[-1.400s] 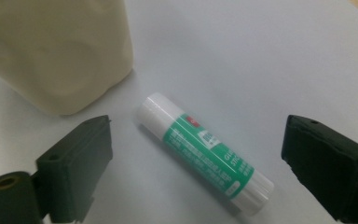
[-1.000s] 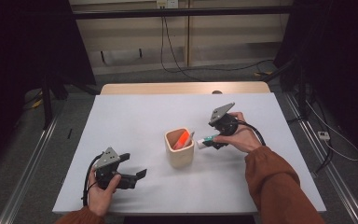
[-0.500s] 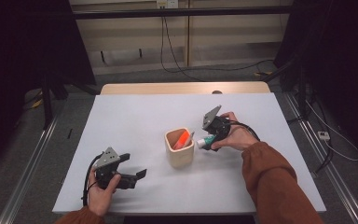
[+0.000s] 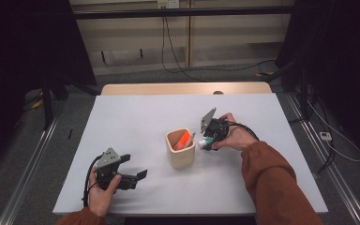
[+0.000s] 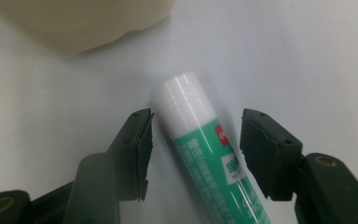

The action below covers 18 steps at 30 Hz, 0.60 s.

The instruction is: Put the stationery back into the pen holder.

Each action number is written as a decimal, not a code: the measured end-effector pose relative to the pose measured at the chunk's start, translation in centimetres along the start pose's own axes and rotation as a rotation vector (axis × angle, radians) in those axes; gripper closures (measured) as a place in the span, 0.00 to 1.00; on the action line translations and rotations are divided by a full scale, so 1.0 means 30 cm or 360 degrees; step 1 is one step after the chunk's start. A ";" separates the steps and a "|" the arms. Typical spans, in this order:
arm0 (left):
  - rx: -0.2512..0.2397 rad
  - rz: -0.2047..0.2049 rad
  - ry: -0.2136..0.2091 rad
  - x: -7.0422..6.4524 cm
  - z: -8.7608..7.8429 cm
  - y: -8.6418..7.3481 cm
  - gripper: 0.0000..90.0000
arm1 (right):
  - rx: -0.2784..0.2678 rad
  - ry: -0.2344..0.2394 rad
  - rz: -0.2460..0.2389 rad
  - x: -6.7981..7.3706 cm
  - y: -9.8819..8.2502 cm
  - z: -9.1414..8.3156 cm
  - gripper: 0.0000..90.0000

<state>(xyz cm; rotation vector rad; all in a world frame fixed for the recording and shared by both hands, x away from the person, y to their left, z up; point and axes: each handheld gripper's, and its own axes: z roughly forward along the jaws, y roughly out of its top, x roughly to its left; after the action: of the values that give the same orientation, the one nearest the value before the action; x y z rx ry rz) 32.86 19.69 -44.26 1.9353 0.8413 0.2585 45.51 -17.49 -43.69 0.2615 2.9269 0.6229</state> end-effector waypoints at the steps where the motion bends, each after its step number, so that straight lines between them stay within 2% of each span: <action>1: 0.0005 0.0005 0.0000 0.001 -0.001 0.000 0.08 | 0.0006 0.0008 -0.0007 0.001 0.002 0.004 0.53; 6: 0.0012 0.0009 -0.0005 -0.001 0.000 0.000 0.08 | 0.0013 0.0016 -0.0007 0.003 0.005 0.007 0.59; 10: 0.0011 0.0008 -0.0005 -0.001 -0.001 0.000 0.08 | 0.0011 0.0064 -0.0012 0.006 0.006 0.006 0.73; 14: 0.0012 0.0007 -0.0004 0.000 -0.001 0.000 0.08 | -0.0004 0.0064 -0.0004 0.006 0.002 0.006 0.73; 18: 0.0009 0.0004 -0.0006 0.000 0.000 -0.001 0.08 | -0.0031 0.0052 0.0051 0.004 -0.006 0.005 0.73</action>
<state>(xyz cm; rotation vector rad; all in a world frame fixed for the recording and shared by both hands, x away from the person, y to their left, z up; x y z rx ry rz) 32.86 19.70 -44.28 1.9418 0.8382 0.2542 45.39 -17.56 -43.91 0.2990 2.9518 0.6659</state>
